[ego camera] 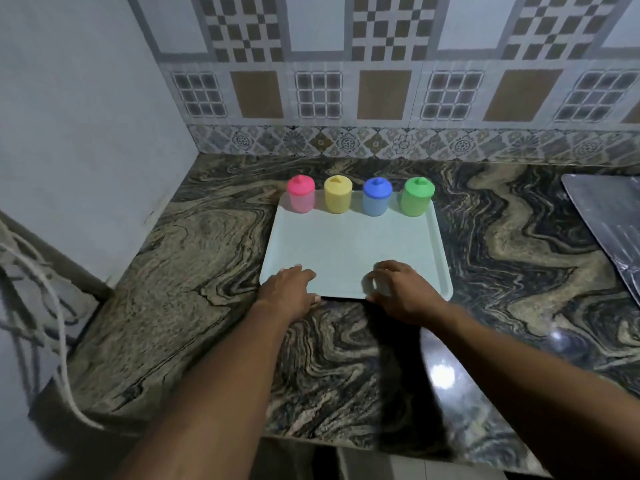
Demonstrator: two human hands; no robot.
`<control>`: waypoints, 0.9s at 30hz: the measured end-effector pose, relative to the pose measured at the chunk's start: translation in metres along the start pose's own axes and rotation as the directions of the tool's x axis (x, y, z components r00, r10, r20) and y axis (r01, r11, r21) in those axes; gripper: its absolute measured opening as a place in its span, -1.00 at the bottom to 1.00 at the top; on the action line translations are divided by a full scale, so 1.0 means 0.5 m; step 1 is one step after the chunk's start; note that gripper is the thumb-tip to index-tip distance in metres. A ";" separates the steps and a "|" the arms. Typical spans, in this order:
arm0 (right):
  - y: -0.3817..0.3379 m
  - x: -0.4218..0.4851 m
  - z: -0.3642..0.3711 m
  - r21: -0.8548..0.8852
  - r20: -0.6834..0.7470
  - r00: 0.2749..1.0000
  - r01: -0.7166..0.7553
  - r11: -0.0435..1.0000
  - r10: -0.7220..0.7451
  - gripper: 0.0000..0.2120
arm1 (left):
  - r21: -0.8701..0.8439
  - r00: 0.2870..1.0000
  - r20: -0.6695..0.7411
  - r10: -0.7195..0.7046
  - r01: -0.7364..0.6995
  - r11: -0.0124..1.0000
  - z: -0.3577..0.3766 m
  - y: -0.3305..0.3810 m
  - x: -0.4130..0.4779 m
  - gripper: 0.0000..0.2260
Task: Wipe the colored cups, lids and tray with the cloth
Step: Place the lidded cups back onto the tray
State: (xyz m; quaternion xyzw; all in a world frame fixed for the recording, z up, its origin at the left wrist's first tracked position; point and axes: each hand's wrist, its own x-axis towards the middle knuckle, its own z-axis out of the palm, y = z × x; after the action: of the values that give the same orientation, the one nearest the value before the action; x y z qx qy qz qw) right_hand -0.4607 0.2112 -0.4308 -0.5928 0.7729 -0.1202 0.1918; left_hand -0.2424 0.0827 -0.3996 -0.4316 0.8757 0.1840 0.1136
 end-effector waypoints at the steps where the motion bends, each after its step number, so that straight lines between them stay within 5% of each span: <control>1: 0.002 0.027 -0.007 0.013 -0.003 1.000 -0.009 1.000 0.009 -0.55 | -0.004 1.000 0.003 0.004 -0.004 1.000 -0.014 -0.007 0.028 -0.49; 13: 0.030 0.240 -0.060 0.099 -0.039 0.995 -0.085 0.991 0.090 -0.54 | 0.013 0.992 0.109 0.066 -0.068 0.998 -0.110 -0.051 0.265 -0.48; 27: 0.038 0.288 -0.096 0.071 0.052 0.987 -0.157 0.985 0.153 -0.48 | 0.100 0.962 0.265 0.063 -0.092 0.991 -0.153 -0.047 0.312 -0.39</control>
State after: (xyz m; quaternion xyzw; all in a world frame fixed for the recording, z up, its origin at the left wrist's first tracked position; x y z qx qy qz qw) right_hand -0.5307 0.0756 -0.4176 -0.5258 0.8071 -0.1200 0.2404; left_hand -0.3208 -0.0740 -0.3913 -0.3620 0.8783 0.1945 0.2445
